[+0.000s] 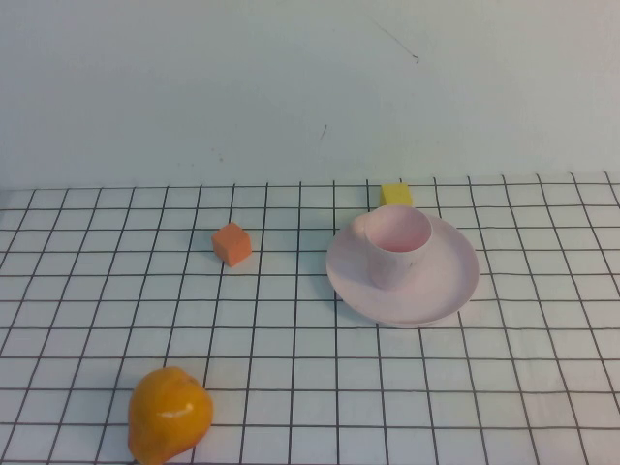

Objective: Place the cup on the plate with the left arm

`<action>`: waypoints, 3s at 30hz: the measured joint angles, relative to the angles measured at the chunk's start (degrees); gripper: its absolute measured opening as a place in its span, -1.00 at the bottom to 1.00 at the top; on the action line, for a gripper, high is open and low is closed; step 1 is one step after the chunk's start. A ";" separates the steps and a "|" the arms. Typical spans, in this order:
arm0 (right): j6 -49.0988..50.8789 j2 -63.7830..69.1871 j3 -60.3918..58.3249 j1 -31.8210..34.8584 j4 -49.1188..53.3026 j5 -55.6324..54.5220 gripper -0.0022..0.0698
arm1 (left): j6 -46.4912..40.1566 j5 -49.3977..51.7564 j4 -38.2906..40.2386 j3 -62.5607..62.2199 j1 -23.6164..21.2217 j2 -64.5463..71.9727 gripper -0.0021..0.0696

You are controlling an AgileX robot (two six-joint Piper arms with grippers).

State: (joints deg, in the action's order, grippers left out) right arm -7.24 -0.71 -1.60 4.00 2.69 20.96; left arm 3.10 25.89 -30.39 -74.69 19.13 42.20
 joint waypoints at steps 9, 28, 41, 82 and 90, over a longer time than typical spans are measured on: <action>0.00 0.00 0.00 0.00 0.00 0.00 -0.95 | 5.15 1.03 -2.58 0.68 0.00 -5.13 -0.94; 0.00 0.00 0.00 0.00 0.00 0.00 -0.95 | 16.15 -4.17 1.68 29.43 0.00 -14.66 -0.94; 0.00 0.00 0.00 0.00 0.00 0.00 -0.95 | 16.86 -5.18 1.77 42.14 0.00 -14.90 -0.94; 0.00 0.00 0.00 0.00 0.00 0.10 -0.95 | 22.41 -5.77 19.42 75.74 -18.06 -42.69 -0.94; 0.00 0.00 0.00 0.00 0.00 0.10 -0.95 | 13.23 -6.04 24.48 75.74 -17.28 -42.69 -0.95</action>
State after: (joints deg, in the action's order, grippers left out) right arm -7.24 -0.71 -1.60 4.00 2.69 21.06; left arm 16.33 19.86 -5.91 1.05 1.85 -0.49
